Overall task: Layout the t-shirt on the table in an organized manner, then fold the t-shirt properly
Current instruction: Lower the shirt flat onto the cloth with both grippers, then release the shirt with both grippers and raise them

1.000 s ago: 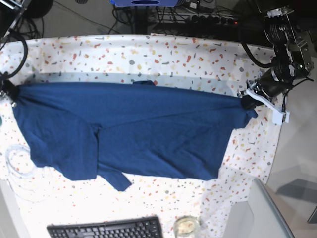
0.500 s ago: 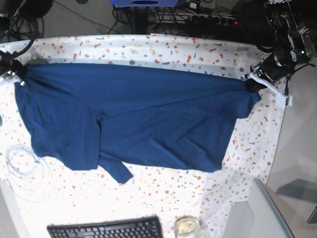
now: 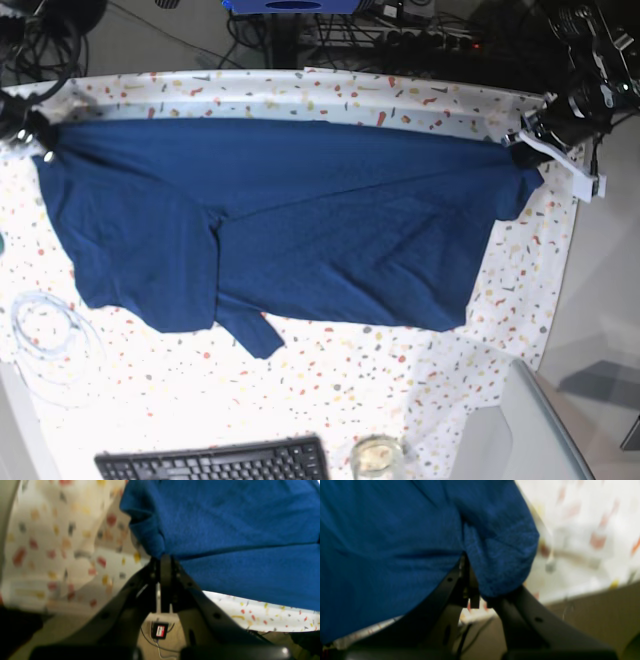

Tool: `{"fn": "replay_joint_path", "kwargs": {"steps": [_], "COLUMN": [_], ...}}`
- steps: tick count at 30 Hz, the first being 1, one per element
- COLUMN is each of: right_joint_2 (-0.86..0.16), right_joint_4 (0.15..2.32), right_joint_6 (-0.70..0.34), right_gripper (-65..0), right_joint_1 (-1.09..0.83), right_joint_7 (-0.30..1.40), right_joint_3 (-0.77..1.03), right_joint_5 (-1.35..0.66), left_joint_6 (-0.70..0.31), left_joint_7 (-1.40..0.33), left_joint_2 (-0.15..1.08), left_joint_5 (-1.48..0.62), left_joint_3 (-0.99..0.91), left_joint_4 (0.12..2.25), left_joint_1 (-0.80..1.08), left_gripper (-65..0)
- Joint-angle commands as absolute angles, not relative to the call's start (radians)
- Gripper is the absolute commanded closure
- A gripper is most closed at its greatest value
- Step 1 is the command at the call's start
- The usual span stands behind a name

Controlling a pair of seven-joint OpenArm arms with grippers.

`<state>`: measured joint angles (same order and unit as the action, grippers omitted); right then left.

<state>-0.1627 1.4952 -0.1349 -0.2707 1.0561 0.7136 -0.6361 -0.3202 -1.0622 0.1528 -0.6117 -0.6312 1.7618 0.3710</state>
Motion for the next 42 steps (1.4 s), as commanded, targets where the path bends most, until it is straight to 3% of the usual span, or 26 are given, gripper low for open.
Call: {"fn": "replay_joint_path", "kwargs": {"steps": [1, 16, 26, 28, 30, 31, 34, 37, 39, 42], "right_joint_2": [-0.185, -0.159, -0.159, -0.154, -0.134, -0.124, -0.094, -0.088, -0.088, -0.088], "right_joint_4": [1.504, 1.414, 1.425, 1.437, 1.451, 1.468, 1.534, 1.601, 1.646, 1.684], "right_joint_6": [-0.136, -0.136, -0.134, -0.133, -0.133, -0.133, -0.133, -0.131, -0.13, -0.13], "right_gripper": [-0.5, -0.5, -1.7, -4.8, -13.1, -18.6, -31.7, -39.6, -42.9, -44.7], "right_joint_1": [-0.268, -0.292, -0.309, -0.312, -0.314, -0.321, -0.332, -0.346, -0.354, -0.354], "right_joint_7": [1.041, 1.001, 1.009, 1.009, 1.009, 1.009, 1.009, 1.012, 1.012, 1.01], "right_joint_3": [0.719, 0.714, 0.72, 0.722, 0.733, 0.757, 0.802, 0.825, 0.843, 0.86], "right_joint_5": [-0.642, -0.639, -0.642, -0.644, -0.644, -0.642, -0.641, -0.641, -0.641, -0.641], "left_joint_6": [-0.32, -0.318, -0.315, -0.315, -0.315, -0.314, -0.314, -0.314, -0.314, -0.314], "left_joint_7": [-1.027, -1.013, -1.018, -1.02, -1.02, -1.02, -1.02, -1.02, -1.02, -1.021], "left_joint_2": [0.17, 0.17, 0.137, 0.136, 0.136, 0.136, 0.136, 0.137, 0.139, 0.137], "left_joint_5": [-0.624, -0.618, -0.487, -0.487, -0.487, -0.487, -0.49, -0.49, -0.493, -0.495], "left_joint_3": [-0.636, -0.636, -0.636, -0.636, -0.639, -0.642, -0.645, -0.648, -0.67, -0.762], "left_joint_4": [1.767, 1.67, 1.675, 1.672, 1.672, 1.675, 1.679, 1.679, 1.679, 1.681], "left_joint_1": [0.375, 0.383, 0.375, 0.377, 0.38, 0.381, 0.381, 0.381, 0.381, 0.371], "left_gripper": [0.0, 0.0, 0.0, 0.0, 0.0, -2.3, -24.7, -43.3, -50.2, -52.7]}}
